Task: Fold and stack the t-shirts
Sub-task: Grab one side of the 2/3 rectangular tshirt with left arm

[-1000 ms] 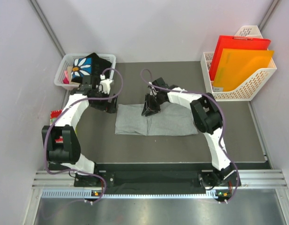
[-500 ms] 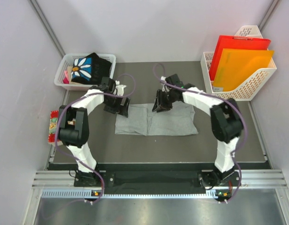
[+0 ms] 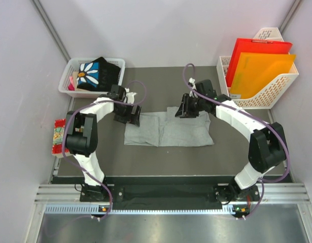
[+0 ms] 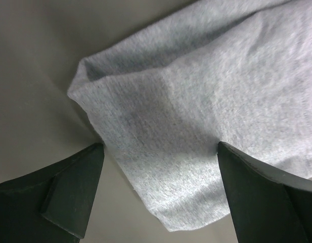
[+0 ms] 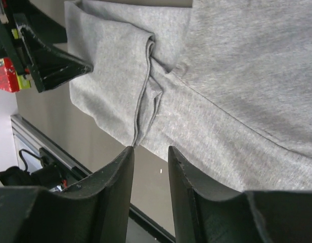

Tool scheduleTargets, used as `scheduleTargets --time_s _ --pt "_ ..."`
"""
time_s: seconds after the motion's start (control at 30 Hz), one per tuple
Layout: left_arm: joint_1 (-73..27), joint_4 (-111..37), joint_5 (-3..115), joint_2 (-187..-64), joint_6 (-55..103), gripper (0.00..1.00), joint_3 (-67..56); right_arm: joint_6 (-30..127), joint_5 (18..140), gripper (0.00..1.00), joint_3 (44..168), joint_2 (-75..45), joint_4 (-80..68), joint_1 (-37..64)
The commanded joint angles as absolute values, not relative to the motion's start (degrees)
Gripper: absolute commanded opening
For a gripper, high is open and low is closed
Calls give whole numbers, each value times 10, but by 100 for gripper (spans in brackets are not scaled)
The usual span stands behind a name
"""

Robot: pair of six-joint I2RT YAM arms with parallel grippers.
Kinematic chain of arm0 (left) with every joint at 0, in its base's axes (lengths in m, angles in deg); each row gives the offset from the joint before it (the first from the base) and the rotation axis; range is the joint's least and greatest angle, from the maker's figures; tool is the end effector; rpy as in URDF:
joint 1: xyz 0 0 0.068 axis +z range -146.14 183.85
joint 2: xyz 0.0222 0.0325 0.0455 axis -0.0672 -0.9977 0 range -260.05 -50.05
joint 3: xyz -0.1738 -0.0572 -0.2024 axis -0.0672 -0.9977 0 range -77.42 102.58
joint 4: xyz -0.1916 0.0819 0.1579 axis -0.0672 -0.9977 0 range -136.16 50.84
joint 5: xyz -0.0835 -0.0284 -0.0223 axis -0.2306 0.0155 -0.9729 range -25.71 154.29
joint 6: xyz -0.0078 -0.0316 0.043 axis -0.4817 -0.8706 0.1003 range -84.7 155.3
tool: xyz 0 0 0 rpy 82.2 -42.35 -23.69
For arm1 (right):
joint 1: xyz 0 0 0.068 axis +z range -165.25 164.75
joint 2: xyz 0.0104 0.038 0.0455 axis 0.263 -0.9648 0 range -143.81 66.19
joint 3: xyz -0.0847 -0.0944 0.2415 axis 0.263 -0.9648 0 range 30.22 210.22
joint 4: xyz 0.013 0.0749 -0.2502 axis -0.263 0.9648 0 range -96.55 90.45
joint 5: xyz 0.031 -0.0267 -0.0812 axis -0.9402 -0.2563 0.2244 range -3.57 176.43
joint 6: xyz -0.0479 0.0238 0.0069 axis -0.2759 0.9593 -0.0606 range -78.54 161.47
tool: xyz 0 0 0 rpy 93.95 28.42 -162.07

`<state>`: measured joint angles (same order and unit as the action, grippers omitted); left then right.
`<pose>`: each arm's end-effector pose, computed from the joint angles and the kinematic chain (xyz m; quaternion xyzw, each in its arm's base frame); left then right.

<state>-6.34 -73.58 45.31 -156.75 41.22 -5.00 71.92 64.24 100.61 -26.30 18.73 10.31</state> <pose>0.3633 -0.0770 0.1777 0.1660 0.9555 -0.1687 0.1762 0.3132 0.1647 0.2619 -0.0309 0.9164 0.3258 0.2306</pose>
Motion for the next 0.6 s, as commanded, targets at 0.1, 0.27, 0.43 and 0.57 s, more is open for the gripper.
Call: scheduleTargets --time_s 0.1,0.27,0.43,0.57 --pt "-63 -713 443 -1576 419 67 -110 714 645 34 996 -231 173 87" --pt "-63 -707 450 -1565 426 28 -118 716 646 34 988 -222 172 87" --pt "-63 -727 442 -1559 428 0 -100 713 653 33 980 -208 176 87" --pt "-40 -772 445 -1523 450 0 -81 707 658 33 973 -200 186 84"
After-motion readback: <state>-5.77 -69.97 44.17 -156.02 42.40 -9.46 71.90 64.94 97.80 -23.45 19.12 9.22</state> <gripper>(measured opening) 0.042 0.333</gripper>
